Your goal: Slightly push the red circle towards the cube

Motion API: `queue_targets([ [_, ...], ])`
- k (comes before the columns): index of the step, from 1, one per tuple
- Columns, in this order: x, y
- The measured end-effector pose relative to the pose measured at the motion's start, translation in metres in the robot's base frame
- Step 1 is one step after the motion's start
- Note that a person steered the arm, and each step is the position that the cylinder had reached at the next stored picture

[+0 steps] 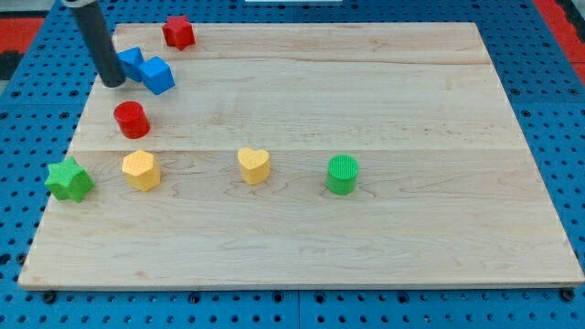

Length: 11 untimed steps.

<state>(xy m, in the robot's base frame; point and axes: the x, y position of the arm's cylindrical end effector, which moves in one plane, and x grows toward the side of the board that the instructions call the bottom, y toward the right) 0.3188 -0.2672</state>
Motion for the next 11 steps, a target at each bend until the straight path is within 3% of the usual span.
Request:
queue_targets([
  [3, -0.048, 0.059],
  [4, -0.028, -0.016],
  [5, 0.053, -0.035],
  [6, 0.124, -0.004],
  [7, 0.115, 0.028],
  [11, 0.084, 0.045],
])
